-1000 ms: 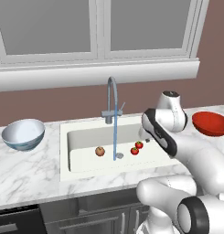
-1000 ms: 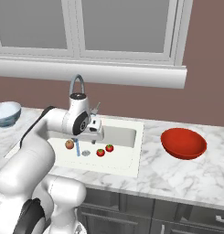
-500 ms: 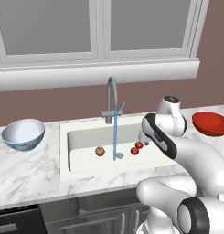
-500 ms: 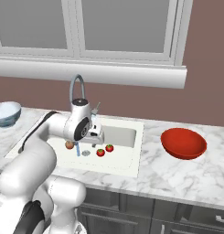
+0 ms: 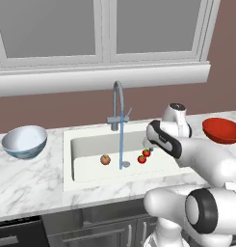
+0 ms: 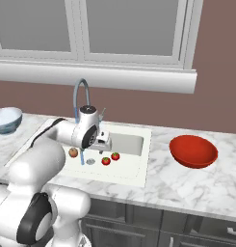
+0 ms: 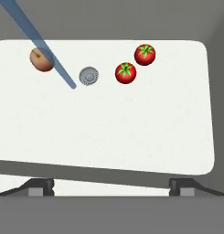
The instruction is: Pick the tomatos from the sink and place them in one bowl. Place the peach in the other bowl. Then turn off the sink faucet.
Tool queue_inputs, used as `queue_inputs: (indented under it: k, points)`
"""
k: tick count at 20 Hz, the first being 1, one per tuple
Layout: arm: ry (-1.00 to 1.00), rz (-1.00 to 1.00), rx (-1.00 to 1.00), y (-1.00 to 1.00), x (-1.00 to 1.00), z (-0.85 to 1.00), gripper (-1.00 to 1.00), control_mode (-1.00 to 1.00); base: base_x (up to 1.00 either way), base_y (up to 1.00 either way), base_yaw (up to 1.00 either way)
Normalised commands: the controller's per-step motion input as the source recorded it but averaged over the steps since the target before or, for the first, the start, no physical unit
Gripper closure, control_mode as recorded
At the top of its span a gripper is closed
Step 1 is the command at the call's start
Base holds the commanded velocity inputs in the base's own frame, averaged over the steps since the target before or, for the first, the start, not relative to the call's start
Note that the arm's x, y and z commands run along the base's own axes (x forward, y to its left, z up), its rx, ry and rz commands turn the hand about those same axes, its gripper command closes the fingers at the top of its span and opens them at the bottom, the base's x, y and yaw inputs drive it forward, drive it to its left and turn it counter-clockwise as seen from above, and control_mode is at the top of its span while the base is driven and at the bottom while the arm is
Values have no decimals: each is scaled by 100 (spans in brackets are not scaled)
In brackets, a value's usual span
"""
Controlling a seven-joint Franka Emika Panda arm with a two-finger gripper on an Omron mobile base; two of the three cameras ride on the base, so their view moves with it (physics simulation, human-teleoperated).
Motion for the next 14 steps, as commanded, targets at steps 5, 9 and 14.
queue_inputs:
  k: [5,9,14]
  points:
    - [0,-3,0,0,20,-14,-100,-100,0,0,0]
    - [0,-3,0,0,18,-21,-100,-100,0,0,0]
    - [0,-2,0,0,19,-21,-100,-100,0,0,0]
